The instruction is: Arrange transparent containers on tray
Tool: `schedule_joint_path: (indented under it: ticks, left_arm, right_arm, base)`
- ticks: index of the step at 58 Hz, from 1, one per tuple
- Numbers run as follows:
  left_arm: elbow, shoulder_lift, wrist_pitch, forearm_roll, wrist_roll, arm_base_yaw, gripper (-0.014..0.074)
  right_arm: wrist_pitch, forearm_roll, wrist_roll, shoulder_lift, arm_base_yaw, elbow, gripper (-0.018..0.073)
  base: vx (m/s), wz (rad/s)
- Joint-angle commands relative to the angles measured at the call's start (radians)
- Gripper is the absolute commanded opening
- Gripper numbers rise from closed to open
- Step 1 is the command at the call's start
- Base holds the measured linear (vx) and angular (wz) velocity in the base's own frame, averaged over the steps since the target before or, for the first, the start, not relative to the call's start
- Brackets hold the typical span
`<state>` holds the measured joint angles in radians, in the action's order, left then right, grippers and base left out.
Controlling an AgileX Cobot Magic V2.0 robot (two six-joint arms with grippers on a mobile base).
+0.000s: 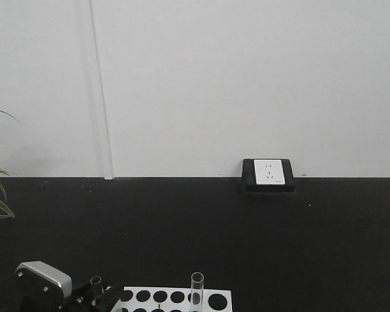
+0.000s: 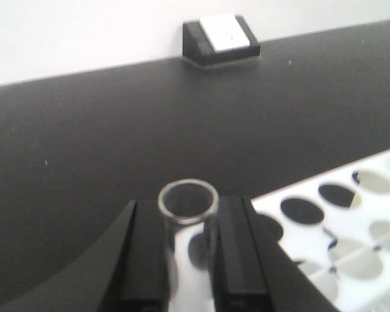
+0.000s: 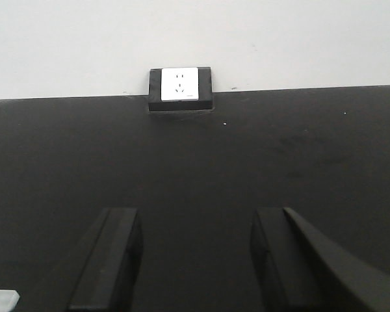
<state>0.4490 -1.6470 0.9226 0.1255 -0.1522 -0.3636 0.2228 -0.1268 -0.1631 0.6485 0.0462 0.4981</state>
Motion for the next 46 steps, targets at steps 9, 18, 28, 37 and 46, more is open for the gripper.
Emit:
schedule_joint_path:
  ticks: [9,18,28,37,46]
  left_arm:
    - [0.025,0.133,0.074,-0.07,-0.003,-0.003,0.0083]
    - [0.025,0.212,0.023,-0.091,0.027,-0.003,0.0083]
    - [0.025,0.319,-0.048,-0.09,0.027,-0.003,0.0083]
    - [0.025,0.423,-0.176,-0.09,0.036,-0.003,0.0083]
    - [0.025,0.509,-0.348,-0.09,0.105,-0.003,0.0083]
  right_arm:
    - [-0.081,-0.009,0.006,0.002,-0.004,0.035,0.0454]
    - [-0.081,-0.009,0.006,0.002,-0.004,0.035,0.0454]
    - [-0.092,-0.009,0.006,0.002,-0.004,0.035,0.0454]
    - [-0.147,0.018,0.006,0.002,-0.003,0.035,0.0454]
    - [-0.17,0.037,0.007,0.044,0.09,0.02,0.0454]
  base:
    - [0.0,0.0]
    - [0.0,0.0]
    - [0.0,0.0]
    - [0.0,0.0]
    - [0.0,0.0]
